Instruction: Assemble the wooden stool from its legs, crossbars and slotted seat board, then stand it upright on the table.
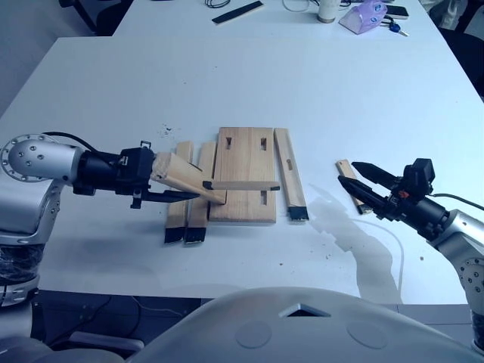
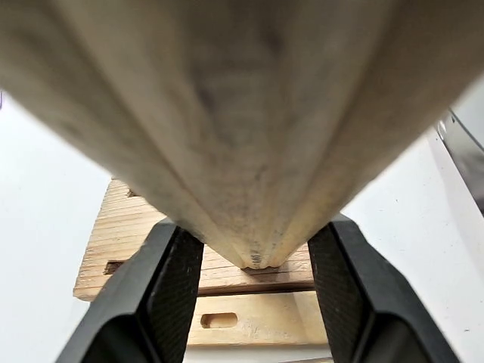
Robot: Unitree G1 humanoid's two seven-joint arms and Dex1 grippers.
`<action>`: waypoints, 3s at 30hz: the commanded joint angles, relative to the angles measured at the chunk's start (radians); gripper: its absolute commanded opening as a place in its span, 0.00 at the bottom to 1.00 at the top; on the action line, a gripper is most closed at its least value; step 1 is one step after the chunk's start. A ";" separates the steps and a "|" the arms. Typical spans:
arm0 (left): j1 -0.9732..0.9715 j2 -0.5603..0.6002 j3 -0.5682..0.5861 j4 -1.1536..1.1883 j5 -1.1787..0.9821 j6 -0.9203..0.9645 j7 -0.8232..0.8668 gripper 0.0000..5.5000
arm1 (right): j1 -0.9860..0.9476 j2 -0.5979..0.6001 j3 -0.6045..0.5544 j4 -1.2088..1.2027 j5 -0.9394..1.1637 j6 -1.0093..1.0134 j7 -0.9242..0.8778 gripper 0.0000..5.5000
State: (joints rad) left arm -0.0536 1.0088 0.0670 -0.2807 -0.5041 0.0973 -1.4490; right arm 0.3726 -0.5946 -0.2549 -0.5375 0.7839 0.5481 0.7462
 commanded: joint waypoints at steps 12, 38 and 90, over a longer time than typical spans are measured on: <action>-0.133 -0.062 -0.211 0.086 0.083 0.168 0.081 0.37 | -0.012 -0.009 0.052 -0.009 -0.021 0.005 0.002 0.54; 0.298 -0.165 0.147 -0.312 0.124 0.809 0.721 0.58 | 0.224 0.120 0.023 -0.121 -0.074 -0.096 -0.113 0.54; 0.161 -0.108 -0.014 -0.002 0.127 0.821 0.664 0.47 | 0.207 0.133 0.086 -0.103 -0.120 -0.126 -0.143 0.54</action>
State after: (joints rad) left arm 0.1074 0.9065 0.0537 -0.2953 -0.3870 0.9320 -0.7883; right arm 0.5944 -0.4455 -0.1600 -0.6489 0.6658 0.4114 0.6005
